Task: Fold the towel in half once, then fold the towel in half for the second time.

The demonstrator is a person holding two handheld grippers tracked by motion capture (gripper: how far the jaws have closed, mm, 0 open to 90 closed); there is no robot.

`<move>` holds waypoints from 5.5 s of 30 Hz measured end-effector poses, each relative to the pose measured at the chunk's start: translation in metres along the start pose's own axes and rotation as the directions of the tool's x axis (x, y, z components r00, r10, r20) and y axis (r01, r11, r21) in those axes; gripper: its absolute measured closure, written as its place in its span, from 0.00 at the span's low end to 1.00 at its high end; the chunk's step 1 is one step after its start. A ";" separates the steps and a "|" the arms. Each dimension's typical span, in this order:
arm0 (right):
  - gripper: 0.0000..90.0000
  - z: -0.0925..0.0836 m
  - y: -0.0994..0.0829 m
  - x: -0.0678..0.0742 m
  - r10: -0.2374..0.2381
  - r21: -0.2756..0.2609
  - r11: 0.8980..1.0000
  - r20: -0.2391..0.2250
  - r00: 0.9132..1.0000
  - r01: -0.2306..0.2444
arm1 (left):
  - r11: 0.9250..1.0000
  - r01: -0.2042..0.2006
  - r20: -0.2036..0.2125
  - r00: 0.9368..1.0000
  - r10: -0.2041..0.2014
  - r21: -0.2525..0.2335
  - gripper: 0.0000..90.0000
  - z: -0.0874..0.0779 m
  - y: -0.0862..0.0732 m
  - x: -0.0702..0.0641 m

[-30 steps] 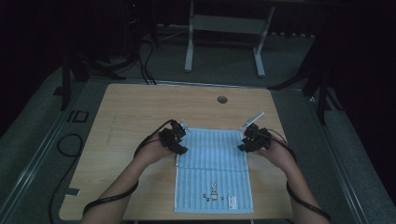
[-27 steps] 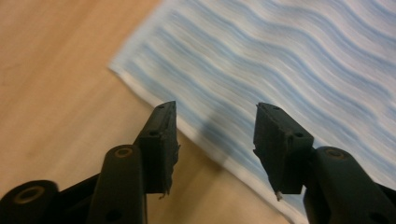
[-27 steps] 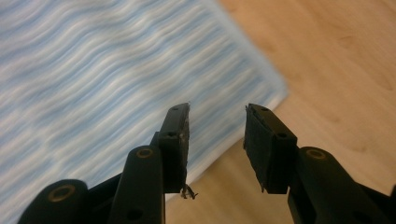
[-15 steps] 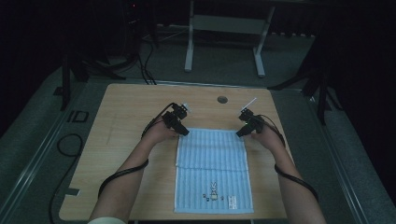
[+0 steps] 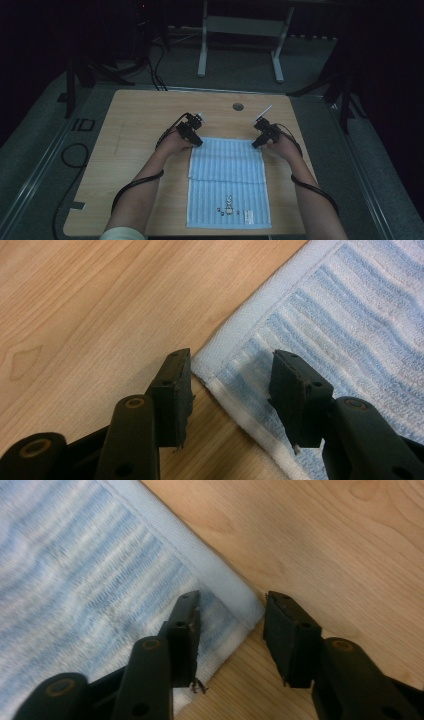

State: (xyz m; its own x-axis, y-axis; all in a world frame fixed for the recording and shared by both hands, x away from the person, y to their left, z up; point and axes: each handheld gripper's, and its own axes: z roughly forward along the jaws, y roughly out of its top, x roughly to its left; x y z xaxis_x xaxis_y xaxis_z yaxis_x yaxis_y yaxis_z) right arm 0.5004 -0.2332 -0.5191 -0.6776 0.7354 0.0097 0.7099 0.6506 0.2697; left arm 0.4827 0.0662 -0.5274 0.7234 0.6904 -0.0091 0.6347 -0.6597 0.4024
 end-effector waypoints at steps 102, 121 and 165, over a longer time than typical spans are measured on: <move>0.55 -0.031 -0.151 0.114 -0.255 -0.226 0.947 -0.098 0.962 0.228 | 0.973 -0.183 0.266 0.939 0.216 -0.143 0.50 -0.046 -0.122 -0.120; 0.52 -0.021 -0.123 0.087 -0.243 -0.248 0.944 -0.067 0.968 0.219 | 0.977 -0.182 0.197 0.959 0.202 -0.113 0.50 -0.038 -0.099 -0.106; 0.89 -0.008 -0.043 -0.006 -0.047 -0.152 0.988 -0.099 0.994 0.031 | 0.994 0.020 0.138 0.990 -0.005 -0.108 0.92 -0.010 -0.029 -0.002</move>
State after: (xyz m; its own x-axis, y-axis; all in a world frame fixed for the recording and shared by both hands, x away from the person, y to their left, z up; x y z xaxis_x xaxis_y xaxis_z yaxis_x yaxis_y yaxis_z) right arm 0.4729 -0.2672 -0.5232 -0.7258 0.6817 0.0922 0.6508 0.6369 0.4133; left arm 0.4599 0.0869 -0.5301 0.7507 0.6461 -0.1376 0.6162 -0.6098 0.4984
